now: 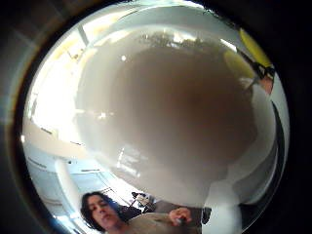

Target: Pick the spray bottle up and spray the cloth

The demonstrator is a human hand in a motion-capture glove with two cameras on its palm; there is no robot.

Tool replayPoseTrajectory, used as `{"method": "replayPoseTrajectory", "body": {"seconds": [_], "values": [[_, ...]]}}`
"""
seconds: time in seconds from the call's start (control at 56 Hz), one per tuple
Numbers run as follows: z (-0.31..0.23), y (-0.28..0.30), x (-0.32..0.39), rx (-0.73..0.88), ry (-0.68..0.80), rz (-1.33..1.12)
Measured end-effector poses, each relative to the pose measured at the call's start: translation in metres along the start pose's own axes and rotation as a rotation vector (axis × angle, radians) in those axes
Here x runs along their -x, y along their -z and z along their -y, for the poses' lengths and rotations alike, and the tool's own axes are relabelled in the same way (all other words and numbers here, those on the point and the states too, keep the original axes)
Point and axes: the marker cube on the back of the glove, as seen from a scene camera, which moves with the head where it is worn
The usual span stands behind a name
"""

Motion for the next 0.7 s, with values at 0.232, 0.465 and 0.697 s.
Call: {"method": "replayPoseTrajectory", "body": {"seconds": [0.232, 0.465, 0.697], "values": [[-0.028, -0.051, -0.060, 0.032, 0.001, -0.071], [-0.037, -0.053, -0.061, 0.024, 0.045, -0.012], [-0.048, -0.042, -0.081, 0.413, -0.110, -0.085]]}}
